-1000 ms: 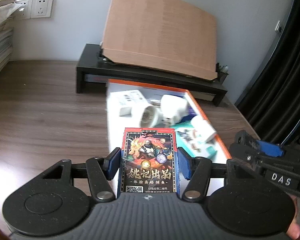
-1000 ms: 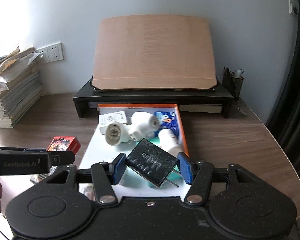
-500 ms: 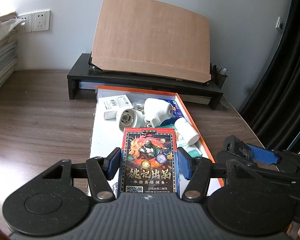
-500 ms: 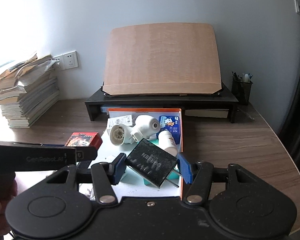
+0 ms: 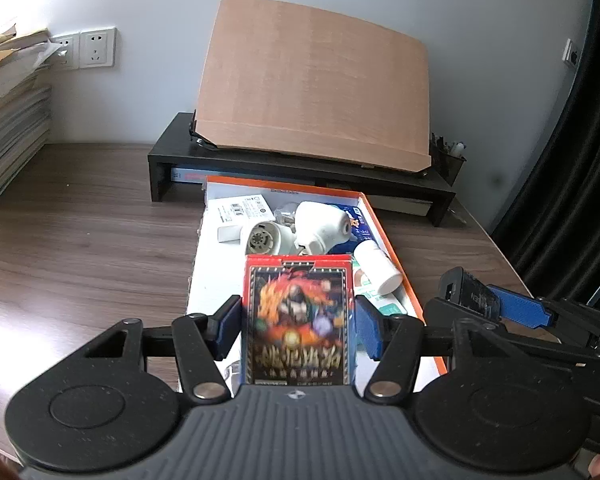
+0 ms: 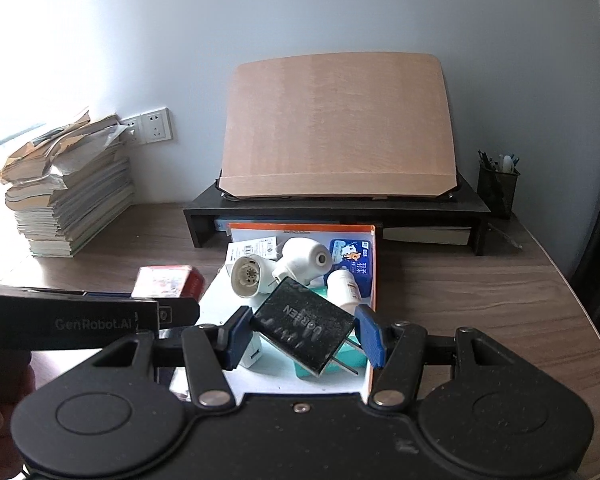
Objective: Organize rigid objects
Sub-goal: 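Hold the card box and black charger above the tray with both tools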
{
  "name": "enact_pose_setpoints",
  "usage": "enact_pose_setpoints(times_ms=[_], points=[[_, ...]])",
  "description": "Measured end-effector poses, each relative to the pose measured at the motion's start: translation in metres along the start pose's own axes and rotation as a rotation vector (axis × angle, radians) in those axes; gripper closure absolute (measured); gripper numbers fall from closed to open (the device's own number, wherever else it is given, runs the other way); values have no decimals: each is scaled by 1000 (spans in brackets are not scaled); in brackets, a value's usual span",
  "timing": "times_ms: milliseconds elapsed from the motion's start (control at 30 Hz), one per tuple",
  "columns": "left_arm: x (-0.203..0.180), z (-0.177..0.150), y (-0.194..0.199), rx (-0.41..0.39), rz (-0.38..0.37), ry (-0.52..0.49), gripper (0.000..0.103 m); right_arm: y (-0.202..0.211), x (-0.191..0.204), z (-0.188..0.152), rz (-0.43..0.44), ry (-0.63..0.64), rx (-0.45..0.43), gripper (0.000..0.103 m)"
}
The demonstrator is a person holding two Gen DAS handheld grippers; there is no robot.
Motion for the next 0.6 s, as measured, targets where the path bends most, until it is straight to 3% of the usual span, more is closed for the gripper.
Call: enact_pose_setpoints(times_ms=[600], points=[[6,4,-9,-9,-30,28,44,-12,2,-3,-18,16,36,35]])
Point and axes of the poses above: each gripper's, at about its wrist camera, not at the fingertips, and y roughly against the way its jaws point, x to its left, z to its top, the point moved 9 cm from there along -y, roughly the way its jaws point, and after that the axes turned 3 degrees about x, right-handed, at the moved point
